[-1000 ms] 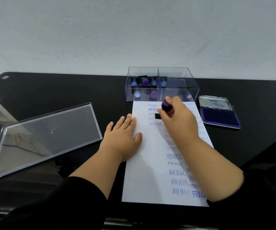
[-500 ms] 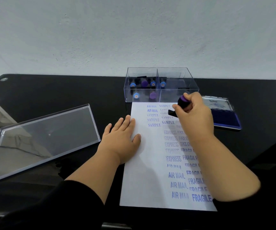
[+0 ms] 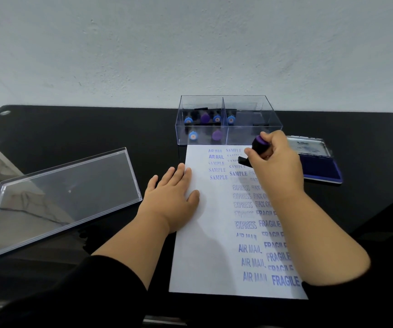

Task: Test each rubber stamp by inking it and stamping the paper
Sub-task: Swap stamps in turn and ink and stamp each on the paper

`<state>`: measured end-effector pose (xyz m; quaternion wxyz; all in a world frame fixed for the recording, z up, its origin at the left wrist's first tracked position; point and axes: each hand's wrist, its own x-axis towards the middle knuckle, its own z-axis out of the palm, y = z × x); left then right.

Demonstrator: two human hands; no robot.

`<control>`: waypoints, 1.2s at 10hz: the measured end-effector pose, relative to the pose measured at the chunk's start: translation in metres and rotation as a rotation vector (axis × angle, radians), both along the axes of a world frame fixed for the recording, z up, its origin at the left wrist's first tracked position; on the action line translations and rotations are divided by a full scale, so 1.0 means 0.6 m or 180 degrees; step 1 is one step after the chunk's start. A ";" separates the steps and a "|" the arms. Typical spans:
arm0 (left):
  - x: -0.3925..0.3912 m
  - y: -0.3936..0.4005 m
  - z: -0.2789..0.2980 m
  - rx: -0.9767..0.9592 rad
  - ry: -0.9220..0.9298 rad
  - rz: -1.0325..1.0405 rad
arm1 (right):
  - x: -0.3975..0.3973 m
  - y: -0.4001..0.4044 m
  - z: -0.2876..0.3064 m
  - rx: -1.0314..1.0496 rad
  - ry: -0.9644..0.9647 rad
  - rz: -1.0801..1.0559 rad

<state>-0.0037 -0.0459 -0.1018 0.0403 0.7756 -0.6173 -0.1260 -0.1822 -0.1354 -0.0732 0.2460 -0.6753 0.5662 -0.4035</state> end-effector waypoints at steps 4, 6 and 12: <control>0.000 0.000 0.001 0.0006 -0.0028 -0.0015 | 0.001 0.000 -0.001 -0.0007 0.0022 0.0014; -0.001 0.000 0.002 0.0025 -0.0028 -0.0008 | 0.000 -0.001 0.001 0.0014 0.0038 -0.0002; 0.001 -0.002 0.001 0.0050 -0.0076 -0.0037 | -0.102 -0.032 0.014 0.0077 0.0411 -0.0992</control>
